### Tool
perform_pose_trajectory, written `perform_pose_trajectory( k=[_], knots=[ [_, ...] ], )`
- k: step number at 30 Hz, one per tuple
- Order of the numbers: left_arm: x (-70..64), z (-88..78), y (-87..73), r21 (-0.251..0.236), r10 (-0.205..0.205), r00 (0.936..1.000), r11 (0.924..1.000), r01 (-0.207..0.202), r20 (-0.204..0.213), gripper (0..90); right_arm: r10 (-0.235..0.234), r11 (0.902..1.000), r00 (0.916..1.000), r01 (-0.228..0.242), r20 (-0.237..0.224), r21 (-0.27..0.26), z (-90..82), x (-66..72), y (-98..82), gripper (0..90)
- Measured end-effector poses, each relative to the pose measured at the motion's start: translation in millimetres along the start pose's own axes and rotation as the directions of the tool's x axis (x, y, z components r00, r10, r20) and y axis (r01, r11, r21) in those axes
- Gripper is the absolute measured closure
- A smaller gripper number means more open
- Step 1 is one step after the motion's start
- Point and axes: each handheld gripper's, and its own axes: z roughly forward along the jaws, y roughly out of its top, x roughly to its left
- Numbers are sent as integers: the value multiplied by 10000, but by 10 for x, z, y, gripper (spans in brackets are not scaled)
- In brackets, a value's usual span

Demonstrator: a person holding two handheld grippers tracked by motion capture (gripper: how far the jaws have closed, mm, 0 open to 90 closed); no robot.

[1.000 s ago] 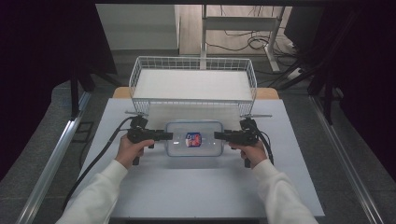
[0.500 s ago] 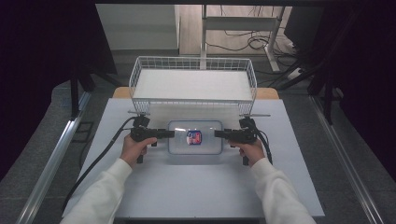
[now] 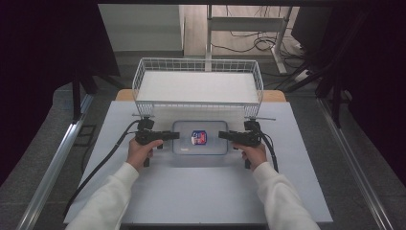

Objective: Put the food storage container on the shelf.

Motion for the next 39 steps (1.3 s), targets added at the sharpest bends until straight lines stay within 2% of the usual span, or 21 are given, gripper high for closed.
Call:
perform_pose_trajectory(
  k=[6, 10, 15, 18, 20, 21, 23, 25, 26, 28, 31, 34, 37, 39],
  knots=[
    [20, 19, 3, -94, -99, 9999, 9999, 98, -72, 467, 190, 9997, 9996, -186, 198, -187, 36, 0, -10, 435],
    [23, 36, 3, -235, -104, 9995, 9997, 97, -290, 460, 270, 9994, 9991, -263, 329, -212, 64, 6, -17, 415],
    [29, 48, -8, -203, 7, 9989, 9998, -16, -473, 431, 67, 9999, 9982, -60, 589, -126, 86, 11, -29, 386],
    [13, 46, -6, -401, -28, 9992, 9992, 11, -407, 410, -54, 9999, 9982, 61, 591, -110, 89, 24, -34, 362],
    [-10, 26, -7, -449, 4, 9985, 9990, -29, -548, 383, -177, 9998, 9976, 186, 674, -120, 83, 42, -40, 339],
    [-25, 9, -11, -429, 111, 9976, 9990, -141, -685, 371, -168, 9997, 9969, 181, 768, -161, 73, 62, -43, 321],
    [-61, -46, -29, -296, 644, 9926, 9973, -678, -1033, 348, -422, 9988, 9942, 444, 991, -199, 38, 112, -56, 288],
    [-112, -113, -58, -473, 777, 9898, 9954, -839, -1194, 331, -965, 9945, 9845, 1014, 1465, -260, -22, 181, -78, 273],
    [-130, -154, -70, -484, 861, 9898, 9946, -921, -1137, 330, -1268, 9909, 9790, 1324, 1599, -248, -58, 213, -91, 273],
    [-189, -236, -106, -503, 1014, 9880, 9929, -1079, -1164, 325, -1785, 9825, 9647, 1856, 1938, -186, -135, 277, -121, 272],
    [-271, -371, -175, -283, 1552, 9804, 9868, -1597, -1211, 320, -2427, 9682, 9436, 2501, 2252, -44, -262, 366, -175, 317],
    [-350, -489, -265, -125, 2051, 9710, 9780, -2082, -1228, 318, -3239, 9440, 9144, 3295, 2428, 183, -372, 474, -279, 386],
    [-409, -564, -368, 58, 2267, 9663, 9737, -2277, -1218, 311, -4007, 9143, 8811, 4024, 2511, 469, -445, 589, -433, 475],
    [-446, -589, -448, 307, 2496, 9589, 9683, -2477, -1347, 308, -4355, 8991, 8678, 4321, 2392, 694, -468, 653, -528, 526]
  ],
)
